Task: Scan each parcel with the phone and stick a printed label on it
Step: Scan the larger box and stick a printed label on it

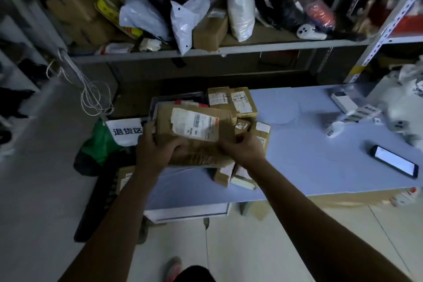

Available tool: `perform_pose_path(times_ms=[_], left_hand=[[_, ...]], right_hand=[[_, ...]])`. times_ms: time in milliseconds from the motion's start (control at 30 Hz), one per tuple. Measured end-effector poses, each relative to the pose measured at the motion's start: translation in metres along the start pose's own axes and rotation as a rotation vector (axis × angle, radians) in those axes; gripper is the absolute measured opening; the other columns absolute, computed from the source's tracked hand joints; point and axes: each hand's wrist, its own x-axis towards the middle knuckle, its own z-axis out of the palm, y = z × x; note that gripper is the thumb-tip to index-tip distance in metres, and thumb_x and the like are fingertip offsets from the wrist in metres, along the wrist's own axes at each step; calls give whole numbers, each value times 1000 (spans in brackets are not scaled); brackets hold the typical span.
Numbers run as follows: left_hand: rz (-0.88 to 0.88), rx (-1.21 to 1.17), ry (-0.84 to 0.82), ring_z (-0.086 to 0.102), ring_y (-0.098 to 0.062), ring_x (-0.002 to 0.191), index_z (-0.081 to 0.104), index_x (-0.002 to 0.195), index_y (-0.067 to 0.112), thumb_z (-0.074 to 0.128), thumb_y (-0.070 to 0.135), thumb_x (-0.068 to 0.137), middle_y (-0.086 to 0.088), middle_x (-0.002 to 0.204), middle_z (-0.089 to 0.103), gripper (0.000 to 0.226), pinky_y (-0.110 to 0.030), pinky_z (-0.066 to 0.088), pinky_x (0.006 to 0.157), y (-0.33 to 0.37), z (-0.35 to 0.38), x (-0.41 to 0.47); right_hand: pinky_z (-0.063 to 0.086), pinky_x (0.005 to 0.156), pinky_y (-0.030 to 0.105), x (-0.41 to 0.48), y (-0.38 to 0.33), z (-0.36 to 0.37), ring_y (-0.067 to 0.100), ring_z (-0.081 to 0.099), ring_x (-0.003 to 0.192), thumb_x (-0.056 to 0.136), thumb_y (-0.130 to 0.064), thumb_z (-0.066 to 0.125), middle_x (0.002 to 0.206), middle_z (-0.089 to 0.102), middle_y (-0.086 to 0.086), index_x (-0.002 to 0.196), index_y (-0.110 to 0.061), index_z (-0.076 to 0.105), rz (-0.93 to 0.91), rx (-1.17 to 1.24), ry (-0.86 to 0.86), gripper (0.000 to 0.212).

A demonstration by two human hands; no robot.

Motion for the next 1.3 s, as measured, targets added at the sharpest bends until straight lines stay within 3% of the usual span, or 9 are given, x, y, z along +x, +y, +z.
perform_pose_path(times_ms=[167, 233, 433, 667, 800, 933, 1100, 1200, 1300], left_hand=[[77, 13, -55, 65, -8, 103, 50, 111, 65, 82, 51, 52, 27, 107, 66, 69, -27, 58, 76, 54, 90, -29], [67, -12, -132, 66, -8, 105, 52, 113, 60, 85, 48, 57, 24, 111, 68, 66, -34, 58, 84, 63, 135, -36], [38, -12, -294, 61, 16, 88, 47, 115, 64, 85, 50, 70, 37, 102, 64, 60, -16, 49, 67, 45, 280, -47], [-72, -77, -420, 64, -7, 106, 49, 111, 64, 85, 59, 54, 16, 118, 62, 67, -27, 57, 79, -15, 436, -37], [-181, 9, -490, 64, -11, 110, 51, 127, 42, 85, 65, 55, 11, 121, 66, 83, -25, 54, 76, -35, 492, -37], [-241, 130, -395, 57, -14, 121, 44, 141, 39, 85, 55, 68, 10, 137, 58, 86, -39, 52, 97, -43, 519, -34], [-271, 258, -247, 59, -9, 114, 51, 131, 37, 89, 56, 58, 15, 128, 63, 84, -32, 50, 95, -44, 540, -37], [-300, 331, -149, 55, -8, 110, 56, 125, 35, 91, 56, 58, 15, 122, 61, 79, -30, 46, 95, -42, 550, -40], [-394, 395, -67, 62, -14, 103, 58, 127, 29, 85, 69, 57, 10, 118, 65, 85, -35, 54, 87, -35, 556, -53]], right_hand=[[39, 55, 26, -2, 38, -106, 15, 65, 76, 71, -61, 75, 77, 67, -7, 86, -20, 67, -32, 45, 65, 44], [42, 57, 28, 7, 63, -143, 16, 66, 79, 71, -58, 74, 84, 69, -5, 93, -19, 67, -15, 56, 119, 46], [42, 54, 27, 51, 157, -221, 17, 65, 71, 67, -60, 65, 74, 66, -7, 81, -21, 64, 152, 19, 243, 42], [42, 55, 26, 122, 263, -268, 19, 66, 76, 63, -62, 65, 81, 67, -6, 93, -19, 67, 394, -26, 262, 52], [41, 54, 25, 150, 311, -283, 14, 65, 78, 74, -58, 70, 87, 69, -8, 99, -21, 66, 471, -43, 244, 45], [39, 55, 22, 171, 336, -295, 5, 62, 76, 79, -58, 71, 86, 66, -16, 96, -31, 62, 415, -63, 198, 33], [37, 58, 10, 204, 373, -336, 4, 65, 79, 84, -50, 73, 80, 66, -18, 99, -27, 70, 303, -81, 113, 28], [49, 78, 28, 221, 398, -365, 13, 61, 98, 79, -64, 72, 101, 68, -10, 98, -24, 68, 123, -219, 95, 44], [45, 101, 46, 237, 421, -389, 27, 48, 126, 78, -68, 71, 133, 57, 4, 132, -21, 59, 44, -408, 33, 72]])
